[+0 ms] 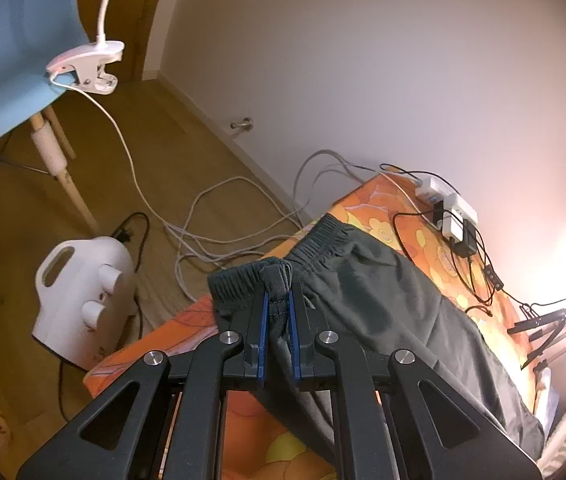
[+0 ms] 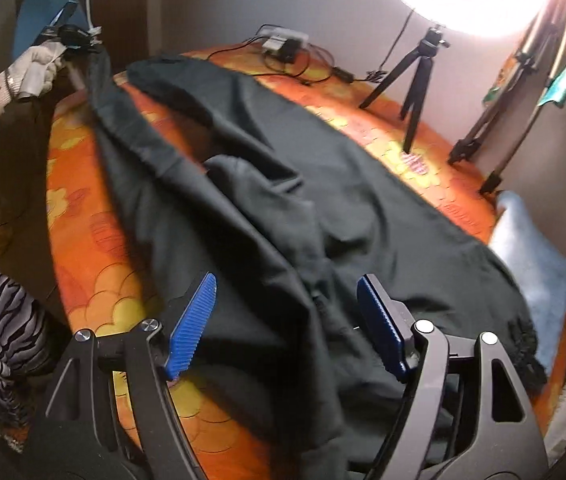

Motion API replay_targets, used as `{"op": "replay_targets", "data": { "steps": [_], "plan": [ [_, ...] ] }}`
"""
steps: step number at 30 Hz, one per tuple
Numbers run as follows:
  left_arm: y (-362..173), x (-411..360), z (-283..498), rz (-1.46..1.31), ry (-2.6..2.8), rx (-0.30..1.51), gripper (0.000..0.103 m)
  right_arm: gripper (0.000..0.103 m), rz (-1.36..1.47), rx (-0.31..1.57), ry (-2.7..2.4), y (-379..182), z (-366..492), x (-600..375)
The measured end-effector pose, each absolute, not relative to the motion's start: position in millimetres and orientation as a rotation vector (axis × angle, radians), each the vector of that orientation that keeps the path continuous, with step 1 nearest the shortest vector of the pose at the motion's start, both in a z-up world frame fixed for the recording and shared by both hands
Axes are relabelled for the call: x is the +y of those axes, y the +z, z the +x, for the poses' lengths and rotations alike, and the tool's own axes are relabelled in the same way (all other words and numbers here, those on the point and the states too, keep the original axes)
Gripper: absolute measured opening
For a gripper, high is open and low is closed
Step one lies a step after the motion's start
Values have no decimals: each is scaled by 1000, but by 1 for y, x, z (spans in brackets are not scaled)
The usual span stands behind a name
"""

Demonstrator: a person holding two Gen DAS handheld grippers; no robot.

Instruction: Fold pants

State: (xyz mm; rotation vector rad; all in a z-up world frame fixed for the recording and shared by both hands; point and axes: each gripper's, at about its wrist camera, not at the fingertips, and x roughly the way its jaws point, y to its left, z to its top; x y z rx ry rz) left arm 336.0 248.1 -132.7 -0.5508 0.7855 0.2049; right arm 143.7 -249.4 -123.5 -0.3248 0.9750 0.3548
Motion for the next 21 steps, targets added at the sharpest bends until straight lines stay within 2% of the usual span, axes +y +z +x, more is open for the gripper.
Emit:
{"op": "replay_targets", "data": {
  "steps": [4, 5, 6, 8, 10, 12, 16, 21],
  "plan": [
    [-128, 254, 332, -564, 211, 768, 8, 76, -338, 1015, 317, -137, 143, -254],
    [-127, 255, 331, -563, 211, 767, 8, 71, -313, 1029, 306, -139, 146, -259],
    [-127, 255, 330, -563, 211, 765, 8, 53, -287, 1042, 306, -140, 148, -262],
    [-126, 257, 328, -567, 210, 762, 7, 28, -253, 1082, 320, -145, 152, -264],
    [-124, 259, 325, -573, 210, 756, 8, 22, -278, 1099, 335, -151, 147, -258],
    [-123, 261, 322, -580, 213, 750, 8, 5, -309, 1099, 353, -154, 143, -251],
    [-114, 265, 310, -586, 209, 730, 7, 4, -347, 1030, 321, -138, 124, -242],
    [-93, 268, 301, -595, 199, 687, 7, 3, -372, 872, 220, -78, 110, -246]
  ]
}}
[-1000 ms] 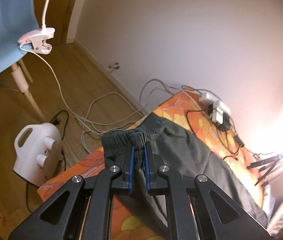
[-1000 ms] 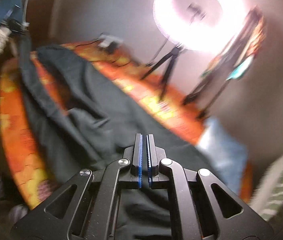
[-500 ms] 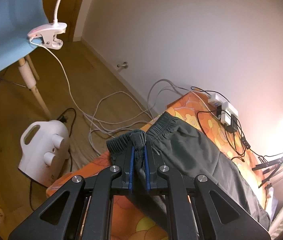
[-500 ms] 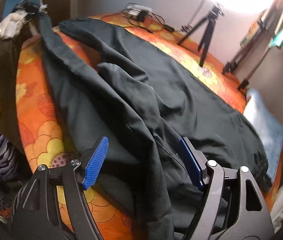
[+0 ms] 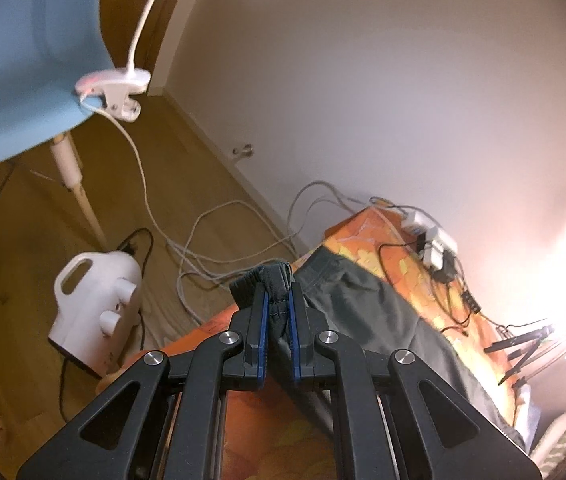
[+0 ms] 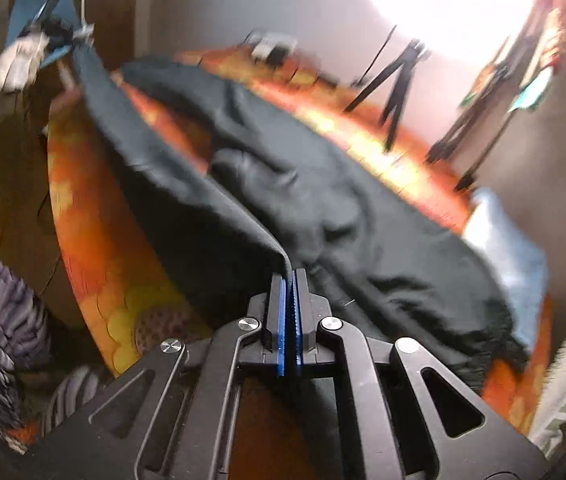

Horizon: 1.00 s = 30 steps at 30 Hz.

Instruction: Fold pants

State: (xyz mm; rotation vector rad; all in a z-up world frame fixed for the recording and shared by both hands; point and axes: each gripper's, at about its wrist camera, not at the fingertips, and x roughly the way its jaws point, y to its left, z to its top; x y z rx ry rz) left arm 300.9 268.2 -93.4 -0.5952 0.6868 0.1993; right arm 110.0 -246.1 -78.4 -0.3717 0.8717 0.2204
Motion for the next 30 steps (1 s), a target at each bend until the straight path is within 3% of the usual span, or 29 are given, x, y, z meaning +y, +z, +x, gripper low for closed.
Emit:
{"op": "replay_targets", "data": {
  "steps": [9, 22, 26, 30],
  "plan": [
    [-83, 241, 348, -534, 174, 743, 7, 3, -534, 774, 77, -45, 179, -263],
    [-137, 210, 459, -465, 240, 899, 9, 3, -562, 907, 16, -139, 311, -290],
    [-144, 207, 480, -458, 226, 923, 18, 3, -557, 959, -12, -167, 332, -297],
    [-133, 215, 476, -453, 206, 886, 42, 3, -565, 1002, -29, -185, 341, -301]
  ]
}}
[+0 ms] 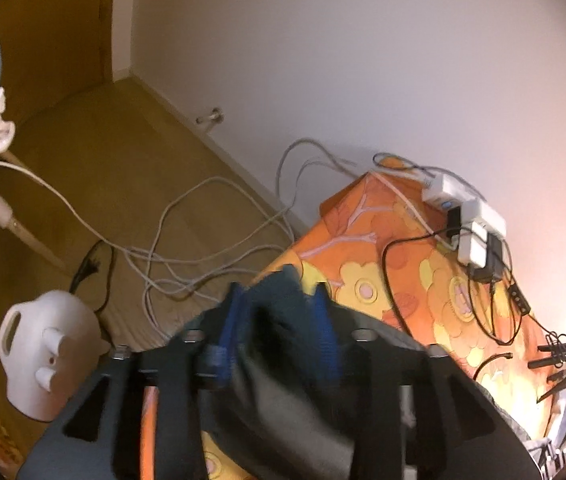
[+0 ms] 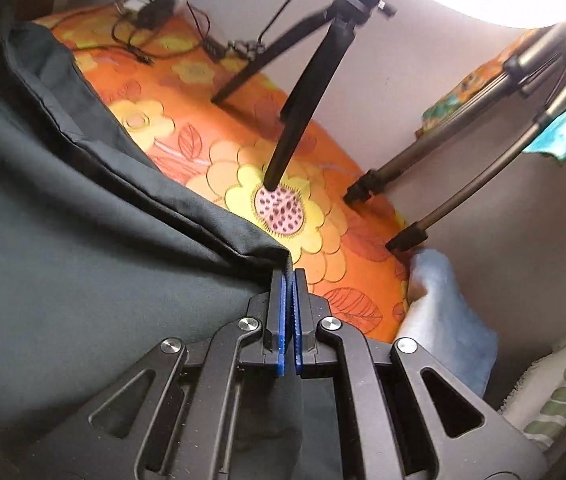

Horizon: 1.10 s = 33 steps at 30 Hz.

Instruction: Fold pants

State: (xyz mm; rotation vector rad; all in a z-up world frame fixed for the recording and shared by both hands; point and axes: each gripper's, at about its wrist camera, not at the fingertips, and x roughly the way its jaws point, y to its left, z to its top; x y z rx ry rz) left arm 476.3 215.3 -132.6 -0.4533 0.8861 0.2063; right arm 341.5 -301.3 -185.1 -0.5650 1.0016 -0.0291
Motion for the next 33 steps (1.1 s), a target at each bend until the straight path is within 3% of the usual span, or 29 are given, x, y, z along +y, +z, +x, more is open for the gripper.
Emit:
{"op": "replay_targets", "data": {
  "steps": [8, 10, 12, 14, 25, 33],
  "plan": [
    [-111, 237, 436, -394, 214, 853, 42, 3, -470, 1067, 12, -188, 338, -306],
    [-102, 223, 418, -355, 174, 837, 42, 12, -441, 1043, 14, -176, 328, -306],
    [-96, 210, 406, -336, 134, 828, 42, 43, -416, 1002, 8, -161, 315, -307],
    [-89, 191, 391, -312, 70, 818, 42, 51, -365, 963, -5, -141, 297, -313],
    [-57, 43, 318, -159, -302, 770, 42, 53, -114, 853, -121, -56, 151, -391],
    [-69, -85, 283, -50, -580, 829, 42, 53, -76, 878, -101, -66, 41, -431]
  ]
}}
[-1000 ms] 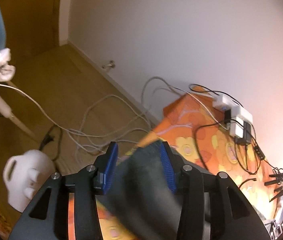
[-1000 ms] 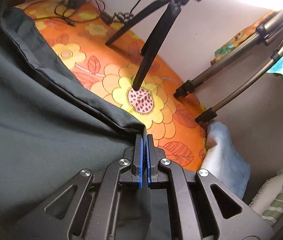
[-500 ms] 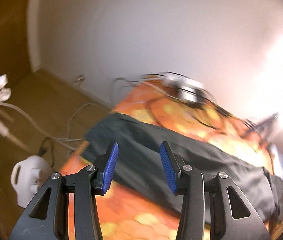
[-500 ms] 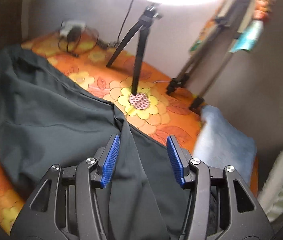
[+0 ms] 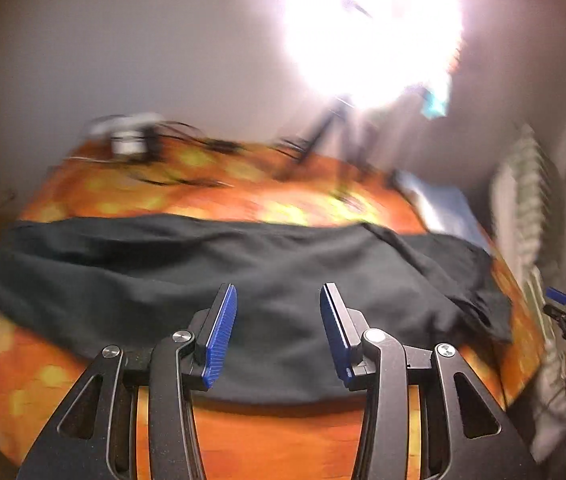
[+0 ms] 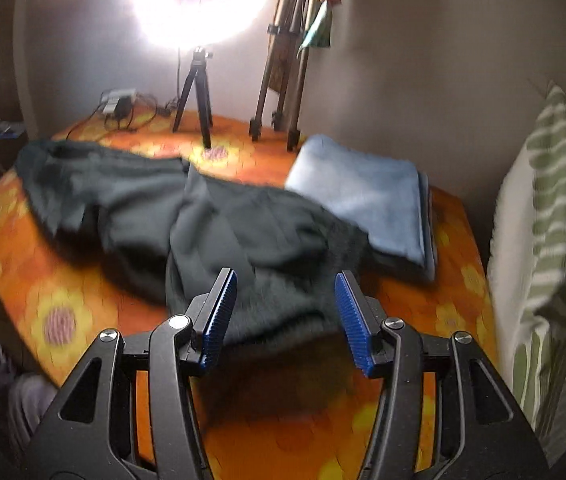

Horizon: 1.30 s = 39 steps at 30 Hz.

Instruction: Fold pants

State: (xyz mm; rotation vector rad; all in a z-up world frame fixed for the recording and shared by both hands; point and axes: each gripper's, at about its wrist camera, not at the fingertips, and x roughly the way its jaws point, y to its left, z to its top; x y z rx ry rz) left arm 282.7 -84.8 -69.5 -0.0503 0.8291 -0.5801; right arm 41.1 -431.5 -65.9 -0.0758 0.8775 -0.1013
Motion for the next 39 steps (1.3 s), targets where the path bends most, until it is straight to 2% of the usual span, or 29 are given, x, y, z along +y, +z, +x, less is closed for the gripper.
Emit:
{"op": "replay_targets", "data": {
  "steps": [2, 4, 5, 6, 14, 20, 22, 23, 24, 32, 39],
  "plan": [
    [-81, -122, 275, -16, -640, 861, 42, 54, -87, 883, -54, -70, 29, -430],
    [-89, -149, 267, 16, -683, 880, 42, 63, -124, 889, 0, -77, 20, -423],
    [-92, -162, 262, 29, -704, 886, 42, 73, -159, 890, 24, -81, 18, -416],
    [-96, -178, 257, 47, -729, 897, 42, 77, -190, 887, 43, -83, 15, -410],
    [-121, -239, 250, 121, -790, 948, 42, 80, -438, 893, 185, -118, 34, -368],
    [-143, -254, 252, 165, -785, 984, 42, 79, -615, 869, 240, -141, 52, -348],
    [-149, -256, 251, 185, -784, 995, 42, 55, -619, 879, 251, -142, 58, -350],
    [-151, -256, 251, 188, -785, 999, 42, 28, -596, 897, 250, -140, 64, -356],
    [-152, -256, 251, 191, -786, 1002, 42, 18, -551, 905, 243, -136, 70, -364],
    [-154, -258, 250, 223, -791, 999, 42, 13, -192, 850, 88, -86, 123, -454],
    [-158, -259, 249, 245, -797, 1007, 42, 13, 22, 903, -65, -99, 164, -531]
  ]
}}
